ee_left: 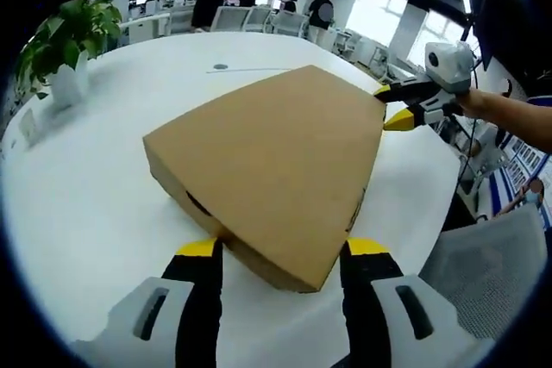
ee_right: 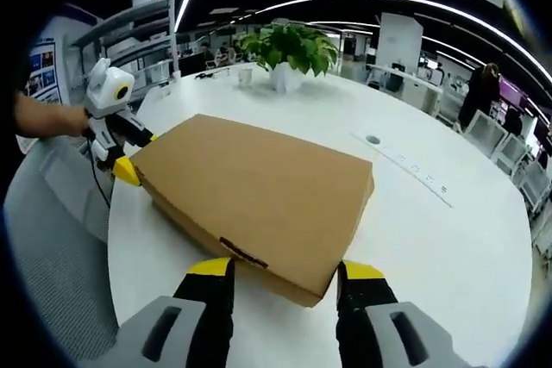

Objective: Operate the shoe box by opening the lid, removing the specified soft item, and placing it in the target area until the item is outside and the box remains undamaged.

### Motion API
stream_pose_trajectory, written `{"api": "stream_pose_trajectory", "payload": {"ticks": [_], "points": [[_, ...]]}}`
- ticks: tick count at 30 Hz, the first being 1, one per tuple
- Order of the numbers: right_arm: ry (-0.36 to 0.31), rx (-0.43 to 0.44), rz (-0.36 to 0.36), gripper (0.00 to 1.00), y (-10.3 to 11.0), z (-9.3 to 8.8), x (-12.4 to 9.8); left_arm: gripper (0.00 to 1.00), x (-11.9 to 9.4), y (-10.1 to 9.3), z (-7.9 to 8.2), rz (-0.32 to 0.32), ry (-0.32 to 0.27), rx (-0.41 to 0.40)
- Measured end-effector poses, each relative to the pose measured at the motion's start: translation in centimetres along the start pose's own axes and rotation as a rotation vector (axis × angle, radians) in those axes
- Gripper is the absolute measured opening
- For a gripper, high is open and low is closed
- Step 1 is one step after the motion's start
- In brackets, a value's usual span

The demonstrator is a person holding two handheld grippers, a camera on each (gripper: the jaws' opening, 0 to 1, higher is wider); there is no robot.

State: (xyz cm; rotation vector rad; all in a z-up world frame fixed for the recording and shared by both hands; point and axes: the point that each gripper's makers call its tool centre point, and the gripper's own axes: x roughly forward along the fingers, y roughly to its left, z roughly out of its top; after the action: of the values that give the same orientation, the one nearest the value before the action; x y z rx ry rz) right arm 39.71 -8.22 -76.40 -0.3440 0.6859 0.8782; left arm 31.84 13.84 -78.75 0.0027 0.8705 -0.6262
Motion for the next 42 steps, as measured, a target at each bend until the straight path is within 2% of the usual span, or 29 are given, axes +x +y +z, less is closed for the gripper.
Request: {"api": "stream_pose_trajectory", "payload": {"ticks": [15,31,36,42], "points": [[-0.034,-0.014,-0.035,0.39,2.5,0.8,1.1,0.51,-1.6,3.0,-0.5,-0.015,0.009,0.014],[-0.102,0.068,-0.058,0.36,4.9,2.2,2.1,0.51,-2.9,6.2,-0.4,-0.073,0.041,0.096],[-0.128,0.084,-0.084,0.36,5.7,2.5,2.4,0.50,-3.4,6.9,-0.3,-0.052,0.041,0.112],[-0.167,0.137,-0.099,0.34,6.6,2.9,2.7,0.45,-4.0,8.0,-0.3,-0.022,0.015,0.076]]}}
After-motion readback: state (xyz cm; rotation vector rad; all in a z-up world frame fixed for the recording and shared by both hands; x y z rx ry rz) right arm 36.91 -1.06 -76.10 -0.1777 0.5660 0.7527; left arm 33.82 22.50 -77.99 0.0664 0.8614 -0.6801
